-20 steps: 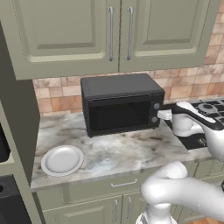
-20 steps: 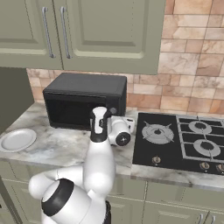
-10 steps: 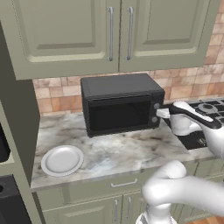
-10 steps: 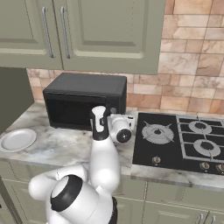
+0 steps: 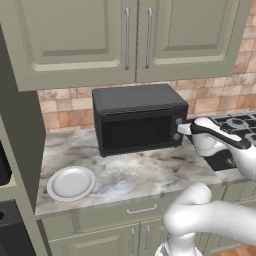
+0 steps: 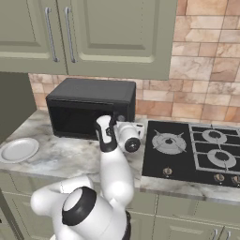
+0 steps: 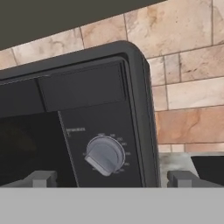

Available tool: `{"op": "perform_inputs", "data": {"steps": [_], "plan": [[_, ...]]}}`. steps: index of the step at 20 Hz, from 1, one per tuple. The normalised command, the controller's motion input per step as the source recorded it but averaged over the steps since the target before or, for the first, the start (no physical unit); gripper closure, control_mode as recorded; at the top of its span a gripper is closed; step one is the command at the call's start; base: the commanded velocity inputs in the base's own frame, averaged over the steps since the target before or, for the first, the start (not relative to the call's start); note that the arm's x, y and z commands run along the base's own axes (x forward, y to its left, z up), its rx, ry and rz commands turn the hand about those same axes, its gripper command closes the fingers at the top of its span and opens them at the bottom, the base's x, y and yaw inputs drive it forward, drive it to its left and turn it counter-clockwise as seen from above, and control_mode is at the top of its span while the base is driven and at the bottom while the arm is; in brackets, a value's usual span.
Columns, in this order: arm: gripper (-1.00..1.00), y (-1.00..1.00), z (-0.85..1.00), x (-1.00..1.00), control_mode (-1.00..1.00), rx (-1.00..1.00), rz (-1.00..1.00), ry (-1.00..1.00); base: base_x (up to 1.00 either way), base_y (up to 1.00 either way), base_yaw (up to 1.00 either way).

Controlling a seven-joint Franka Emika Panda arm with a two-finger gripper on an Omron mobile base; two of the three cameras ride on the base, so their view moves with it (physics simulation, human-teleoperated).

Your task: Pull the toaster oven rack outwards. Pick up the baguette from the plate and place it on the toaster oven rack. Close the toaster oven door fully and set the temperature to the lowest setting.

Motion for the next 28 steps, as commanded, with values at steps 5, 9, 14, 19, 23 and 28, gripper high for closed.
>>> {"op": "perform_inputs", "data": {"steps": [5, 9, 14, 19, 23, 28], "plan": [[-1.0, 0.04, -0.06, 0.0, -1.0, -0.04, 0.0, -0.02, 0.0, 0.0, 0.0], [-1.0, 0.01, -0.05, 0.0, -1.0, -0.05, 0.0, -0.01, 0.0, 0.0, 0.0], [-1.0, 0.0, -0.02, 0.0, -1.0, -0.04, 0.0, 0.0, 0.0, 0.0, 0.0], [-1.0, 0.0, 0.0, 0.0, -1.0, -0.02, 0.0, 0.0, 0.0, 0.0, 0.0], [-1.0, 0.0, 0.0, 0.01, -1.0, -0.01, 0.0, 0.0, 0.0, 0.0, 0.0], [-1.0, -0.02, -0.07, 0.01, -1.0, 0.0, 0.0, 0.0, 0.0, 0.0, 0.0]]}}
